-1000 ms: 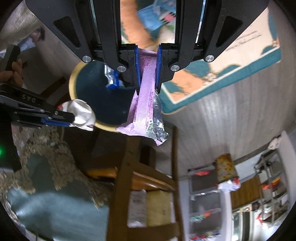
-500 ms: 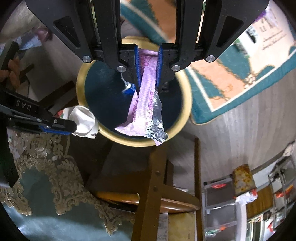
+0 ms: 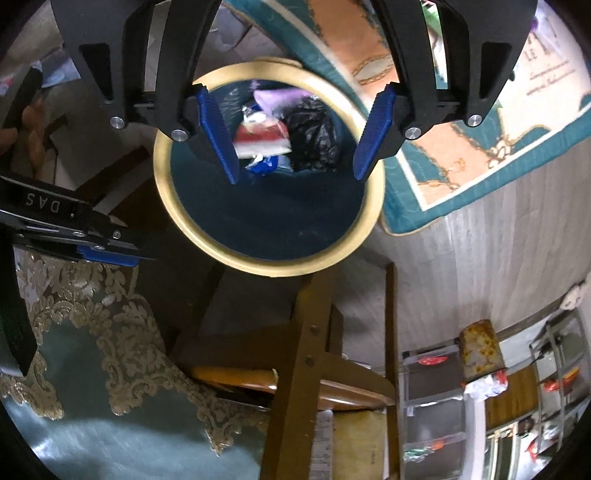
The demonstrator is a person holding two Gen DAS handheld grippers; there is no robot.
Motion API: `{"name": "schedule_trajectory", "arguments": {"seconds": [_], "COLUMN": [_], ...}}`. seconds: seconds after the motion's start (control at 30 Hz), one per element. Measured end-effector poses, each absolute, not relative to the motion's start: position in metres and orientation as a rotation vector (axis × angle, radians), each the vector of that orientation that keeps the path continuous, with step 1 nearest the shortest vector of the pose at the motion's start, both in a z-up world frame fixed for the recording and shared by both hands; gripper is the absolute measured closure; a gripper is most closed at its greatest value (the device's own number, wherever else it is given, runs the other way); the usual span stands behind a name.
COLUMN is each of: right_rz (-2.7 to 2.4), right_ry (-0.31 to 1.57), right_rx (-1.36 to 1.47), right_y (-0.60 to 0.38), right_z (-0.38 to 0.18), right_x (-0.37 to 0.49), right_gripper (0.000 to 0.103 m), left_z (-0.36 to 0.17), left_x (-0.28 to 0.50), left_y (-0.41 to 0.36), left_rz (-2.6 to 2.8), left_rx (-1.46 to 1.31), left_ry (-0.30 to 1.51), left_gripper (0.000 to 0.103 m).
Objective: Collect trash
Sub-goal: 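Move both open grippers back over the cushion toward the clear plastic bag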
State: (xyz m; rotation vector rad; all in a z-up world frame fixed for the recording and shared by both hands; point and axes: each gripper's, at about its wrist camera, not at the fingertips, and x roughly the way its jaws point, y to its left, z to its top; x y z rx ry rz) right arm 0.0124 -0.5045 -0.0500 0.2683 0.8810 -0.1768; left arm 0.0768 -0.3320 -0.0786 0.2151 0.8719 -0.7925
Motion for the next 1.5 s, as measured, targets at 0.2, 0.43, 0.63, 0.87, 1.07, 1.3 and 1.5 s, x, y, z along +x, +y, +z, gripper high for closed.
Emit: {"name": "schedule_trajectory", "arguments": {"seconds": [0.2, 0.43, 0.63, 0.87, 1.07, 1.3, 1.5], "right_rz": [-0.176, -0.159, -0.144, -0.088, -0.037, 0.018, 0.067], "right_ry": [0.870, 0.800, 0.777, 0.771, 0.797, 0.850, 0.906], "right_rx": [0.263, 0.295, 0.266, 0.243, 0.183, 0.120, 0.077], "right_y": [-0.496, -0.474, -0.441, -0.393, -0.347, -0.296, -0.252], "right_z": [-0.039, -0.015, -0.001, 0.008, 0.003, -0.013, -0.035], "right_x": [0.013, 0.004, -0.007, -0.011, -0.004, 0.009, 0.022], "right_gripper": [0.041, 0.006, 0.006, 0.006, 0.006, 0.006, 0.006], "left_z": [-0.065, -0.039, -0.016, 0.000, 0.002, -0.017, -0.048], "left_x": [0.075, 0.064, 0.050, 0.035, 0.033, 0.037, 0.043], "left_y": [-0.310, -0.267, -0.220, -0.139, -0.061, 0.006, 0.041], "left_rz": [-0.764, -0.711, -0.635, -0.518, -0.383, -0.259, -0.206], "left_rx": [0.226, 0.227, 0.237, 0.214, 0.180, 0.176, 0.187], "left_ry": [0.847, 0.789, 0.744, 0.735, 0.742, 0.792, 0.881], "left_gripper": [0.035, 0.017, 0.012, 0.011, 0.011, 0.011, 0.011]}}
